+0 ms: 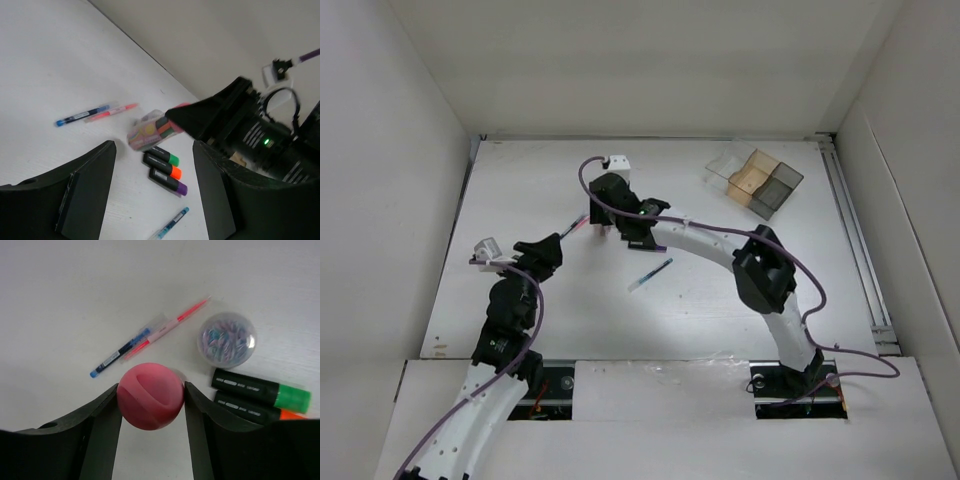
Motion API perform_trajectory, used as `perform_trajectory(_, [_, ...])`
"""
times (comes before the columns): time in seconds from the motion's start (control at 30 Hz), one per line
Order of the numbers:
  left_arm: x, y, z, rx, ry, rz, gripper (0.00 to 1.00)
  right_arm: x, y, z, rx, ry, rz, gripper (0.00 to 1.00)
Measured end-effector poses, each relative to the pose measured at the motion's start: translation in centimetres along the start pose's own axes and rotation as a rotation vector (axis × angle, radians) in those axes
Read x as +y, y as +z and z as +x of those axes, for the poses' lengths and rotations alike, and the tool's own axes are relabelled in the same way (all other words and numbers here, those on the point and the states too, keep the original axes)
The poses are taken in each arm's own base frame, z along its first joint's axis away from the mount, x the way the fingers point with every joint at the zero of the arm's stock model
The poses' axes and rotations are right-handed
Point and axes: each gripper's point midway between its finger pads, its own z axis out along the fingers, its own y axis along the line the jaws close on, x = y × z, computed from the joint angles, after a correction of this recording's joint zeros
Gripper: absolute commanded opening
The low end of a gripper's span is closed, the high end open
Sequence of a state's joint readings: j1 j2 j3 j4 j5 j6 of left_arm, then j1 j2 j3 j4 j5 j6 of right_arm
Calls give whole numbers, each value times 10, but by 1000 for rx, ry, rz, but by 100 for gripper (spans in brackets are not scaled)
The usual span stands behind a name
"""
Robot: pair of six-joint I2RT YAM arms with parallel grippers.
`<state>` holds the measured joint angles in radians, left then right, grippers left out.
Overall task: Sort the stationery into containers
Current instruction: Grab a piece of stationery with the right arm, then place the stationery into the container
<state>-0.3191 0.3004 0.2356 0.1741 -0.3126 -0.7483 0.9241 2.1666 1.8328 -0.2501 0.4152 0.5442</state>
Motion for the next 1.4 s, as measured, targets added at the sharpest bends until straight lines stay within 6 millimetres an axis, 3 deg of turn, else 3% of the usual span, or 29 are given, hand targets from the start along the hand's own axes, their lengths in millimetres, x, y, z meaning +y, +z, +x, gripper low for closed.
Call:
perform_trajectory(0.1, [-11,2,5,30,19,57,62,-19,-16,-48,-65,53,13,33])
perform_trajectory(0.17, [-17,4,12,62,37,89,62,-52,-28,-98,-141,120,41,33])
perform_trajectory(0.23, [-19,6,20,92,51,111,63,-107,-38,-157,-241,203,112,33])
perform_trajectory(0.33, [-21,10,32,142,74,129,63,-215,-58,-240,-419,333,287,33])
perform_trajectory(0.43, [-24,13,41,176,87,149,63,-302,-75,-280,-528,409,452,33])
perform_trajectory(0.5, [-25,14,46,193,94,159,64,-343,-81,-294,-569,440,538,33])
perform_trajectory(0.63, [-25,18,55,222,107,169,64,-380,-64,-296,-556,452,613,33])
perform_trajectory(0.77, [-22,22,65,256,118,164,64,-399,-32,-267,-458,443,631,33])
perform_trajectory(0.87, [-20,24,71,279,123,162,64,-406,-19,-242,-381,434,639,33])
perform_trajectory(0.97, [-21,24,73,289,124,169,64,-408,-14,-229,-344,430,643,33])
perform_trajectory(1.4, [-23,24,74,290,121,182,64,-421,0,-204,-295,413,684,33])
